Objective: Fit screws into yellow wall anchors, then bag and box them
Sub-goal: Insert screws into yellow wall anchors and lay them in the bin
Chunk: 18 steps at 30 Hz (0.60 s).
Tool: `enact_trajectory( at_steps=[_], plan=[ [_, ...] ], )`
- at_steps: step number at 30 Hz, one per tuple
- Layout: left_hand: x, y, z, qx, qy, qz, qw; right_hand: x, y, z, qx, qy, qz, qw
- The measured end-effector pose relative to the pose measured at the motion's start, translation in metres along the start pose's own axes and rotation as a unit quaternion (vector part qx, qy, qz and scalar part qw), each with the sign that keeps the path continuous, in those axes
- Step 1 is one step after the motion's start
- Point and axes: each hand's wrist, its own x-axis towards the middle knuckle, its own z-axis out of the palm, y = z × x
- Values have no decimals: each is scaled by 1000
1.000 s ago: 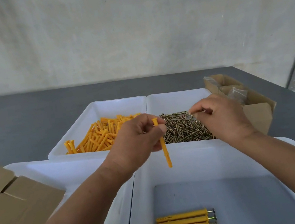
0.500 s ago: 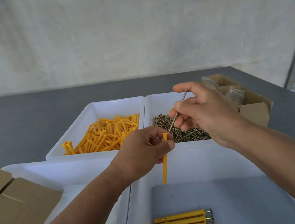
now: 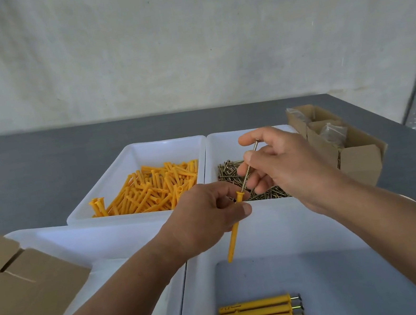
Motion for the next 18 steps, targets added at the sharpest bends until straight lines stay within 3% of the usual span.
enact_trajectory(
  at_steps=[5, 10, 15, 18],
  plan=[
    [-1, 2, 0, -4, 7, -15, 1000, -1, 1, -2, -17, -21, 26, 999],
    [-2, 4, -1, -12, 25, -30, 999, -3, -3, -8, -158, -77, 29, 984],
    [-3, 6, 0, 7, 22, -26, 999, -7, -13, -11, -310, -127, -17, 942],
    [-3, 5, 0, 25, 20, -19, 999, -11, -16, -12, -410, -193, -42, 891]
  ],
)
